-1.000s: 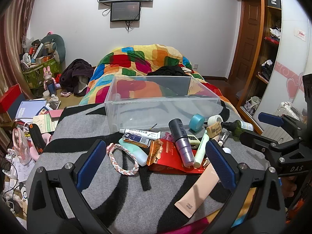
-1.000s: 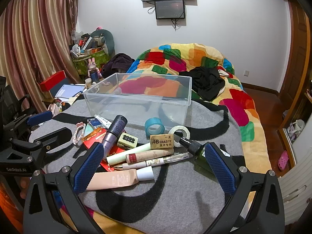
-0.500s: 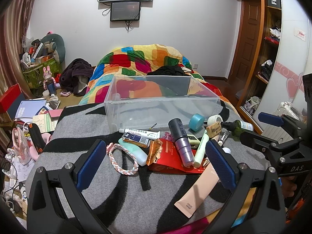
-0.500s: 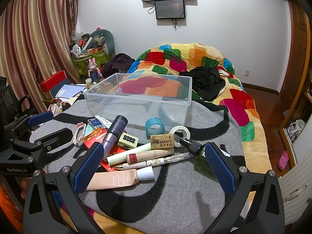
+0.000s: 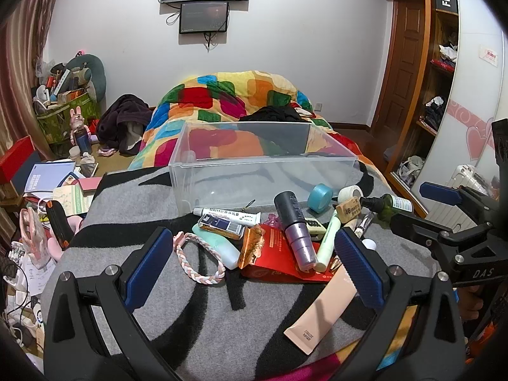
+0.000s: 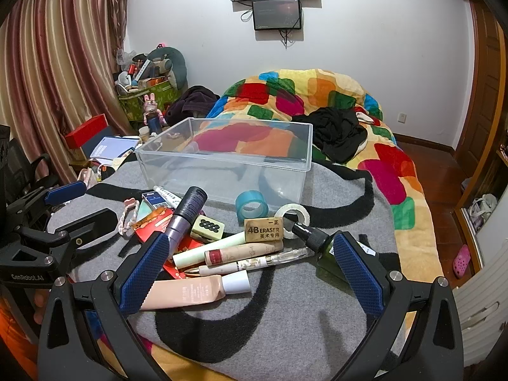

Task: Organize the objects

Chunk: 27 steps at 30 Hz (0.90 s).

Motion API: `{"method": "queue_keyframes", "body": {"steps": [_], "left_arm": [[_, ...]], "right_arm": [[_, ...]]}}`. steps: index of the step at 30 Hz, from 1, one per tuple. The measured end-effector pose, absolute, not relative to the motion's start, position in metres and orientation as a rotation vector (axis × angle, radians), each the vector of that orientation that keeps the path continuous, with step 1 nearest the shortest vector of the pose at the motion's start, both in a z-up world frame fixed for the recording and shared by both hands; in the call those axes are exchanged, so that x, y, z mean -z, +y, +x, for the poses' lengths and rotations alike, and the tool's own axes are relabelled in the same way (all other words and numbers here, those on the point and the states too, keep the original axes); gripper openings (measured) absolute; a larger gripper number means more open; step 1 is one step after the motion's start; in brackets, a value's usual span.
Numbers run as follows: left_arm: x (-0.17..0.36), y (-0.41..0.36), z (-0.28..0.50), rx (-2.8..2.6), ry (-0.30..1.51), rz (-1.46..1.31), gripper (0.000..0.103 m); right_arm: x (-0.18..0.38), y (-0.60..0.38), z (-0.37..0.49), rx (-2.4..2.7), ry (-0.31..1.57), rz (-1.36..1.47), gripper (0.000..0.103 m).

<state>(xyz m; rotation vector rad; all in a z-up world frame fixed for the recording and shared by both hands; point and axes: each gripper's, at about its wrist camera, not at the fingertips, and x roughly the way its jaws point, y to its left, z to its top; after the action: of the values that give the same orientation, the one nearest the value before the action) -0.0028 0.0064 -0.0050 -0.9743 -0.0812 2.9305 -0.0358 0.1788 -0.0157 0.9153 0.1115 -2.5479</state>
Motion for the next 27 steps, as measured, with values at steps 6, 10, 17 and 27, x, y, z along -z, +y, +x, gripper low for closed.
{"method": "queue_keyframes", "body": {"steps": [6, 10, 17, 27], "left_arm": [[0.006, 0.008, -0.005, -2.925, -0.072, -0.984, 0.103], [0.006, 0.009, -0.009, -2.914, -0.065, -1.003, 0.103], [0.009, 0.011, -0.023, -2.899, -0.037, -1.054, 0.103], [0.020, 0.022, -0.057, -2.823, 0.010, -1.162, 0.087]], "right_arm": [[0.016, 0.180, -0.037, 2.548, 0.109, 0.919, 0.103], [0.018, 0.182, -0.041, 2.545, 0.100, 0.932, 0.103], [0.021, 0.193, -0.053, 2.556, 0.089, 0.952, 0.103], [0.035, 0.236, -0.089, 2.652, 0.093, 1.015, 0.103]]}}
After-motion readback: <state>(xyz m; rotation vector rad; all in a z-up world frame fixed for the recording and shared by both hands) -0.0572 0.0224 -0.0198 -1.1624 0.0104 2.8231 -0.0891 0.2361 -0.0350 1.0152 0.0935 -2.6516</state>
